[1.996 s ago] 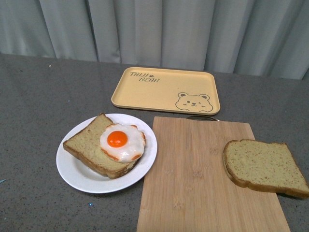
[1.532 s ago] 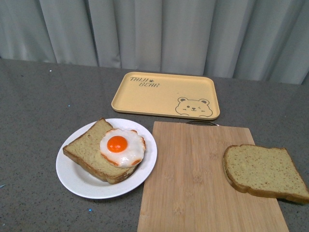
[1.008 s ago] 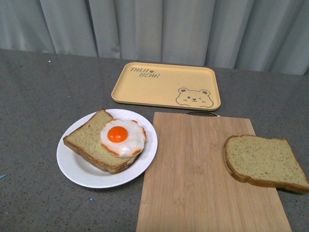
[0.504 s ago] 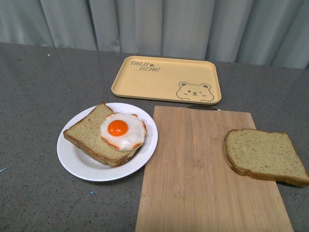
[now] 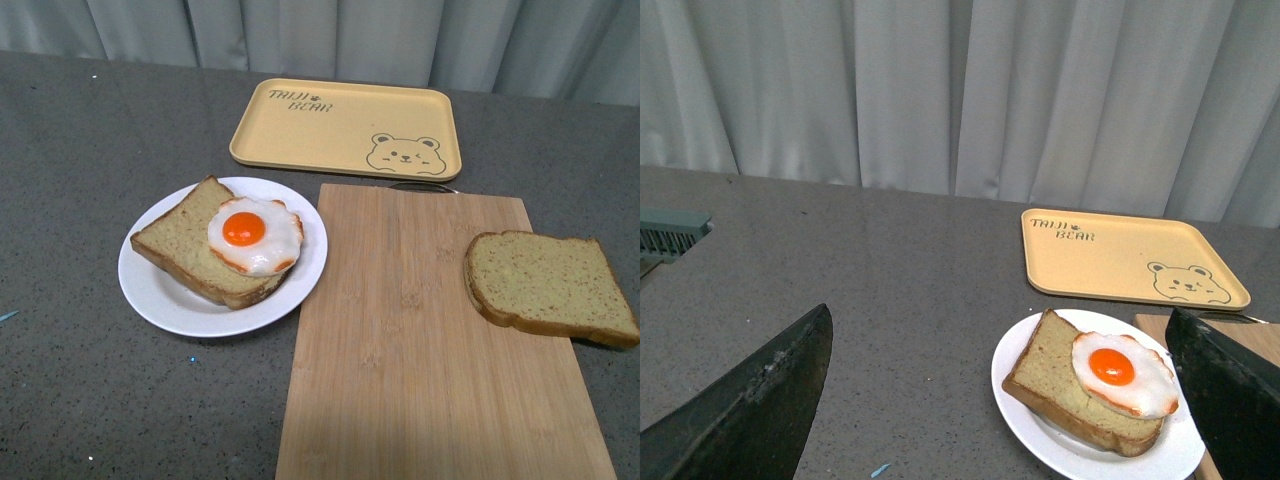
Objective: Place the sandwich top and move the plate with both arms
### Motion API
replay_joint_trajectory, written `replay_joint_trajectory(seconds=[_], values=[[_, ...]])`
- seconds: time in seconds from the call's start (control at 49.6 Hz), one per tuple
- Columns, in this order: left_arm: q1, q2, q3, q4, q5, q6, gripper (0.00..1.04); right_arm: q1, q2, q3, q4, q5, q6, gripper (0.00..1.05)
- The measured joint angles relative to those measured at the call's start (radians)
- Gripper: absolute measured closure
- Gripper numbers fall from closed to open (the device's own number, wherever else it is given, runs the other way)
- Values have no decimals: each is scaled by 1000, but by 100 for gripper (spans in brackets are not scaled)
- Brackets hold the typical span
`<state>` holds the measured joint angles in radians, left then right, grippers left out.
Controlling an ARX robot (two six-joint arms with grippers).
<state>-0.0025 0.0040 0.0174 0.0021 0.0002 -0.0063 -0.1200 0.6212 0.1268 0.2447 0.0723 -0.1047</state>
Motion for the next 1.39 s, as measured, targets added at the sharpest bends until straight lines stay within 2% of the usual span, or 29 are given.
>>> replay_joint_trajectory(seconds=[0.06, 0.202, 0.423, 0.484, 0.585, 0.726, 0.907, 1.209, 1.391], values=[[0, 0, 0, 0, 0, 0, 7, -85, 243, 80, 84, -123, 35, 9], [0, 0, 0, 0, -1, 0, 7, -140, 580, 199, 108, -206, 51, 9], [0, 0, 0, 0, 0, 0, 7, -172, 913, 355, 61, -369, 143, 9], [0, 0, 0, 0, 0, 0, 7, -179, 959, 388, 48, -440, 175, 9], [0, 0, 0, 0, 0, 0, 7, -213, 1079, 480, -2, -621, 243, 9], [0, 0, 0, 0, -1, 0, 7, -247, 1206, 576, -113, -748, 240, 9], [0, 0, 0, 0, 0, 0, 7, -261, 1335, 678, -225, -802, 175, 9], [0, 0, 0, 0, 0, 0, 7, -204, 1445, 749, -278, -801, 136, 9], [0, 0, 0, 0, 0, 0, 7, -168, 1501, 770, -247, -809, 192, 9]])
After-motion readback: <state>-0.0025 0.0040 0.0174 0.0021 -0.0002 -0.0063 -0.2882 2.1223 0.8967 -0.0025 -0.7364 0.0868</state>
